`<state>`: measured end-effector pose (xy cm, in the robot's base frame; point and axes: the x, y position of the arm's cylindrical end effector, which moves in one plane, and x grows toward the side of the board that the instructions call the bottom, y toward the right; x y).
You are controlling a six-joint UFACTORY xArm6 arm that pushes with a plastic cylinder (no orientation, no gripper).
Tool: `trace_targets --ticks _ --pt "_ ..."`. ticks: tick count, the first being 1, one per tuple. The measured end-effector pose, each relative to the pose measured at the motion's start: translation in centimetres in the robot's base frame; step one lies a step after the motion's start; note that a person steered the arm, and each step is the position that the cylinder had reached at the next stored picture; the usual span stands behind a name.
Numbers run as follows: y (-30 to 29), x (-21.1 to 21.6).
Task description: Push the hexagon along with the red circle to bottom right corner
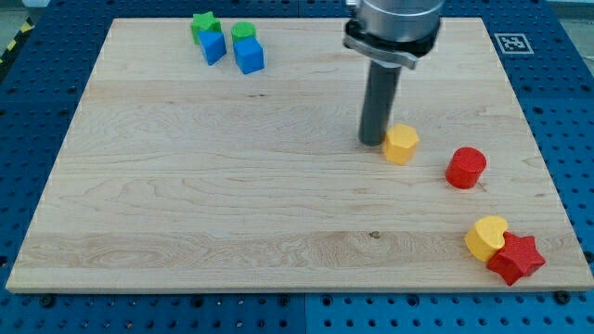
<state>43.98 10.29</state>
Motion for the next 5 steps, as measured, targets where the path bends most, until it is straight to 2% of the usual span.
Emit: trace_targets --ticks 1,5 --pt "3.0 0.0" --pt "5.5 1.2"
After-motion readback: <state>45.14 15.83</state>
